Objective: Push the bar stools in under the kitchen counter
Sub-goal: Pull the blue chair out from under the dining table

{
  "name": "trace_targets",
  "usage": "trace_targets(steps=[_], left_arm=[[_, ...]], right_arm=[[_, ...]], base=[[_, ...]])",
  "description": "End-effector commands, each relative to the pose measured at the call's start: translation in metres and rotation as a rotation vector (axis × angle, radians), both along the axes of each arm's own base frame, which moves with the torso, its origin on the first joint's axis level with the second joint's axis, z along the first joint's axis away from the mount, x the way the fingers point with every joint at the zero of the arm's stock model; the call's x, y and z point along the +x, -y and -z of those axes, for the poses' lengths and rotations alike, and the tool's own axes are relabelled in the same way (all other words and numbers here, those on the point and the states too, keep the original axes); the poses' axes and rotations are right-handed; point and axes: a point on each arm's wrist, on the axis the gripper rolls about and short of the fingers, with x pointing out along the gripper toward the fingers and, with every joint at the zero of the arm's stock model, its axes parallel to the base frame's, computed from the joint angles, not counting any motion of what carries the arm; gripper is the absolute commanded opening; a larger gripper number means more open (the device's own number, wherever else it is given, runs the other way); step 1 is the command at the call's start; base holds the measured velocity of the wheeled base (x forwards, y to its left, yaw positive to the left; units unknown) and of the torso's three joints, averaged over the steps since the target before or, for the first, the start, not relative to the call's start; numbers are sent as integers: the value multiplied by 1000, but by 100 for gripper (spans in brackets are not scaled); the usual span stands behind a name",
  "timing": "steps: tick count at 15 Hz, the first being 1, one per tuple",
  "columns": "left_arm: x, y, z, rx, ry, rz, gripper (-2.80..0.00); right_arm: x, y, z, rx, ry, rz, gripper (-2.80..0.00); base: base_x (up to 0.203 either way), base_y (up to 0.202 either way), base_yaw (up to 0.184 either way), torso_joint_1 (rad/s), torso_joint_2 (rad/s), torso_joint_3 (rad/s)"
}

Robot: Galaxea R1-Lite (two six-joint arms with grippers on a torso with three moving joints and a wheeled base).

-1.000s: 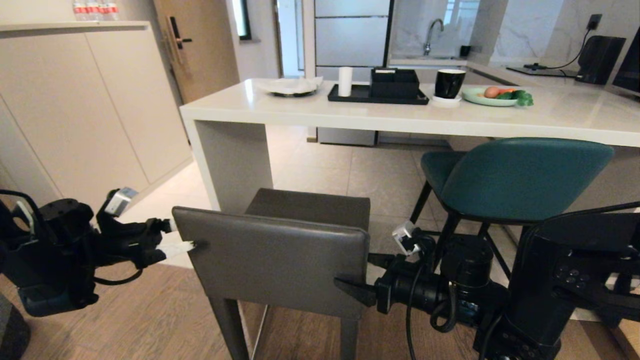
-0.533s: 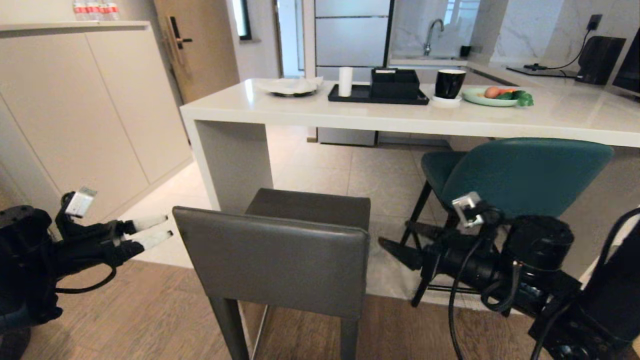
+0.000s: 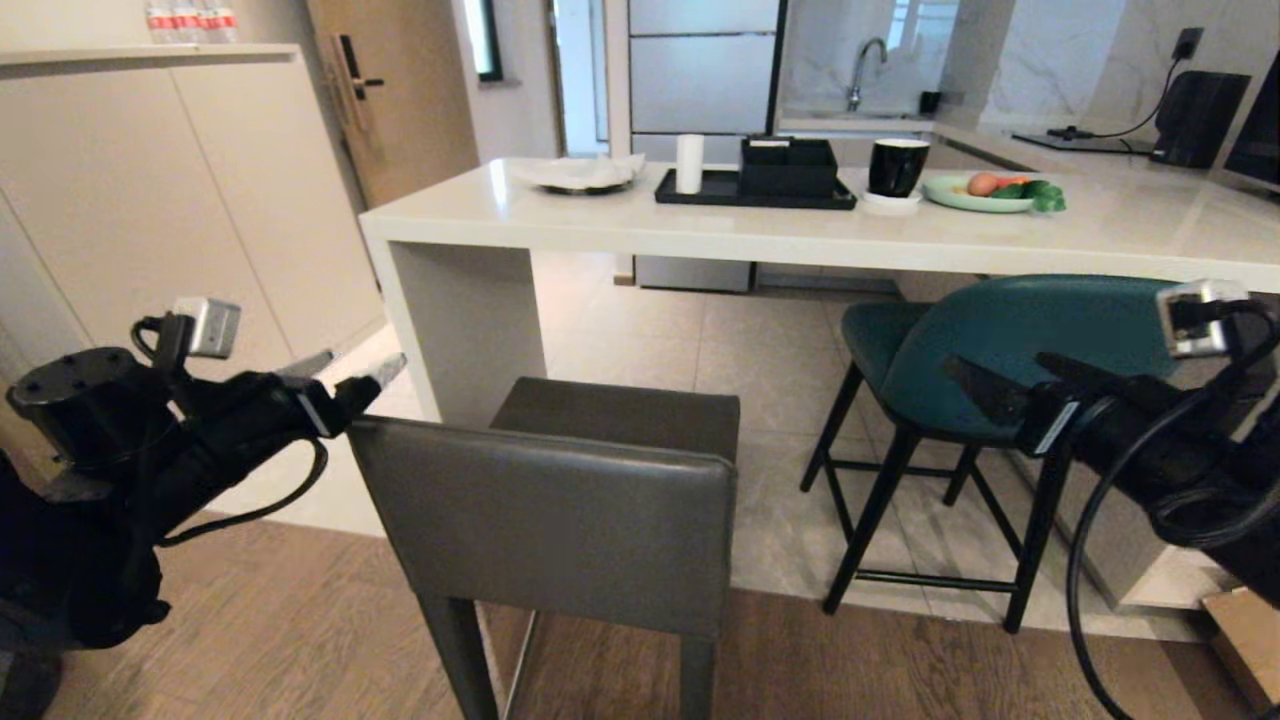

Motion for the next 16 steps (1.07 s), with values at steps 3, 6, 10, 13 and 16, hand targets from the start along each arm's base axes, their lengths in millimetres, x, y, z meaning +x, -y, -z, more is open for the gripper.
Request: trace_targets(steps=[3,6,10,13,16], left_arm=[[-43,2,-66,-25,138,-236,0],[-97,3,-95,-23,170,-241,0],[-193,11,-121,-6,208,-160,0],[-263,18,-121,9,193,-78,0],[-316,22,-109,18,191,-12,0]], right_arm=[[-45,22,-48,-24,118,178,0],[-83,28,-65,-44,185,241,0],[-149,38,-72,-55,221,275,0],[-189,44,-60,-69,263,351,0],[-226,45,-41,-91,261,378,0]], base=[[0,0,0,0,0,0],[0,0,0,0,0,0],[0,0,0,0,0,0],[0,0,0,0,0,0],[0,0,0,0,0,0]])
